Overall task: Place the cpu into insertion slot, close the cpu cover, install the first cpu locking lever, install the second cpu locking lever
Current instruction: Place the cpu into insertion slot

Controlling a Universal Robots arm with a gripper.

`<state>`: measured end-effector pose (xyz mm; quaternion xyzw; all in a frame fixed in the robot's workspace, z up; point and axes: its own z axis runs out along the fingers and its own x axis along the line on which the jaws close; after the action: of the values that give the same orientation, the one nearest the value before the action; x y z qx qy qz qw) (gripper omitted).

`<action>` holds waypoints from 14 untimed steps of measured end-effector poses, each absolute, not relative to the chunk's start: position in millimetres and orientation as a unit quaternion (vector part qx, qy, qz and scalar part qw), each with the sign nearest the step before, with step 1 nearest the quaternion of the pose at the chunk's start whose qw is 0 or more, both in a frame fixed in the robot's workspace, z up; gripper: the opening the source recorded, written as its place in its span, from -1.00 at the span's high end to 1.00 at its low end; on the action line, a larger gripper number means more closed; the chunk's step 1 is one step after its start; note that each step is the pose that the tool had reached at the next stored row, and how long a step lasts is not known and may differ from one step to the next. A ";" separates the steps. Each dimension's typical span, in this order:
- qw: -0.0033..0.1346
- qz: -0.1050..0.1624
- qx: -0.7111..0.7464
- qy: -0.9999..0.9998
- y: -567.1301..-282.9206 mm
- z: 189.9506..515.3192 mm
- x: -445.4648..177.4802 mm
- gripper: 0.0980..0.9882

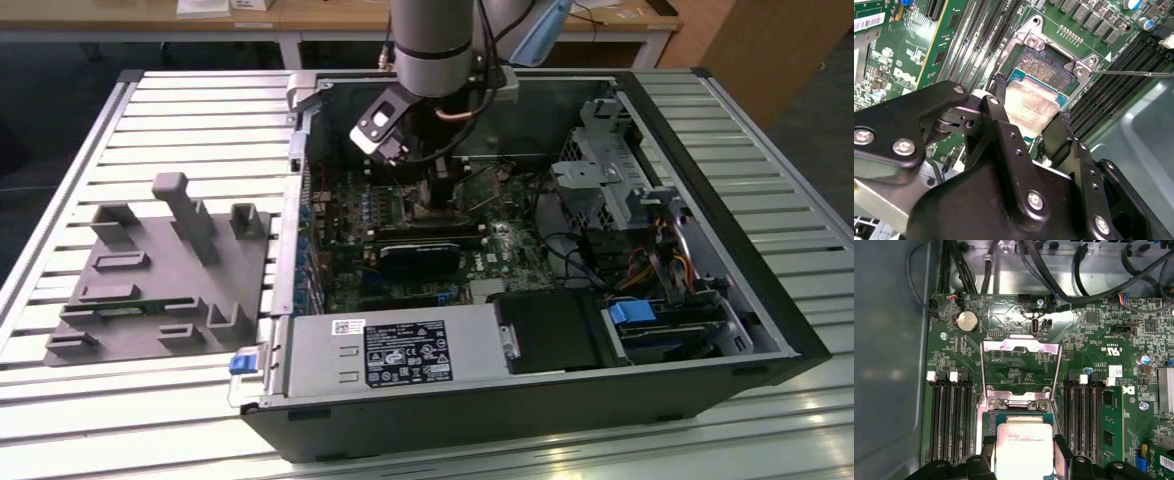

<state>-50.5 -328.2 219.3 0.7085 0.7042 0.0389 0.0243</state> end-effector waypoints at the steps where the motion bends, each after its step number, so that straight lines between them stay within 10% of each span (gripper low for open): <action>1: 0.024 0.039 0.709 0.704 -328.2 218.3 -50.6 0.00; 14: 0.020 0.043 0.711 0.702 -328.2 205.5 -51.0 0.00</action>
<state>-51.0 -328.2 205.5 0.7106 0.7020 0.0431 0.0200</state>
